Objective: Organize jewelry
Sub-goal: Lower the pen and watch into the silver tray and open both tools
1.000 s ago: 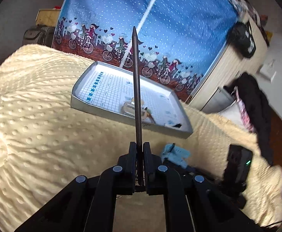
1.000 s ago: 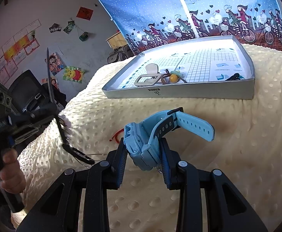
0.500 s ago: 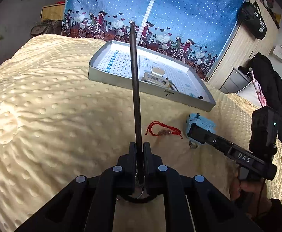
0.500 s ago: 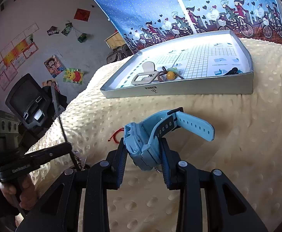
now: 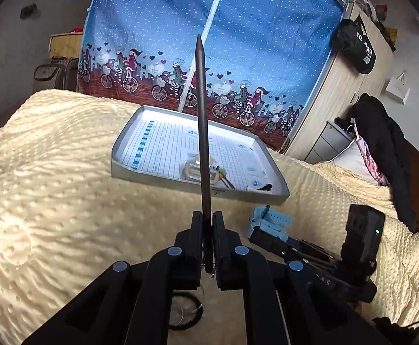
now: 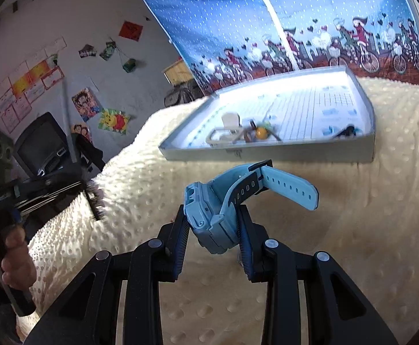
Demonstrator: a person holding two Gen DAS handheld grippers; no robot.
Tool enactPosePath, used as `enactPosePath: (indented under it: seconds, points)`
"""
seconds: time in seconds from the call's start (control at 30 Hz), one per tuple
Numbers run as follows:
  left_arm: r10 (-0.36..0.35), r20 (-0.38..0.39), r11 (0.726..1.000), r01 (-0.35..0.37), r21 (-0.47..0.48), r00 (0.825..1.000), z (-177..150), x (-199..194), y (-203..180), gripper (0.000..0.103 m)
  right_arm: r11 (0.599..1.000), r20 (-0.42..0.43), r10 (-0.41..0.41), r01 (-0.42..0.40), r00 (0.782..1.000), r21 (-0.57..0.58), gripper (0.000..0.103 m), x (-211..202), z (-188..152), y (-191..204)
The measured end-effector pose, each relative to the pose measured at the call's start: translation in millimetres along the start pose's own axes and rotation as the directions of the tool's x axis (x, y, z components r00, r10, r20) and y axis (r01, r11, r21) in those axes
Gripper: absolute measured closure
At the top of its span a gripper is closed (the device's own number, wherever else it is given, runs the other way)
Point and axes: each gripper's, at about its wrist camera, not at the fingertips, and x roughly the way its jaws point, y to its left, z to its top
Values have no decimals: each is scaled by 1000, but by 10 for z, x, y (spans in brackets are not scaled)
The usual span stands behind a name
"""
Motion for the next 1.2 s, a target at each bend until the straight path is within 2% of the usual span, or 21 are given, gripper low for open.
enactPosePath:
  seconds: [0.1, 0.23, 0.33, 0.43, 0.57, 0.8, 1.0, 1.13, 1.17, 1.2]
  points:
    - [-5, 6, 1000, 5, 12, 1000, 157, 116, -80, 96, 1000, 52, 1, 0, 999, -22, 74, -89, 74, 25]
    - [-5, 21, 1000, 5, 25, 1000, 419, 364, -179, 96, 998, 122, -40, 45, 992, -38, 74, -180, 283, -59]
    - [-7, 11, 1000, 7, 19, 1000, 612, 624, -214, 96, 994, 168, -99, 107, 981, -38, 74, -203, 463, -220]
    - [-3, -29, 1000, 3, 25, 1000, 741, 953, -245, 96, 990, 188, -128, 135, 974, -27, 74, -135, 626, -413]
    - [-8, -94, 998, 13, 57, 996, 823, 1385, -345, 96, 988, 172, -151, 153, 973, 6, 74, 24, 734, -648]
    - [-8, -170, 994, 26, 104, 985, 816, 1935, -587, 96, 978, 110, -200, 191, 974, 87, 73, 290, 693, -928]
    - [-30, -183, 994, 49, 100, 983, 705, 2017, -588, 96, 972, 107, -230, 223, 967, 68, 64, 314, 696, -877]
    - [-20, -169, 995, 36, 93, 985, 680, 1942, -567, 95, 965, 133, -261, 254, 956, 74, 49, 205, 696, -851]
    - [-16, -163, 995, 32, 93, 986, 685, 1918, -561, 93, 963, 141, -267, 258, 953, 76, 49, 171, 702, -849]
    - [-15, -160, 995, 31, 94, 987, 683, 1891, -555, 85, 962, 149, -272, 263, 951, 79, 49, 132, 710, -843]
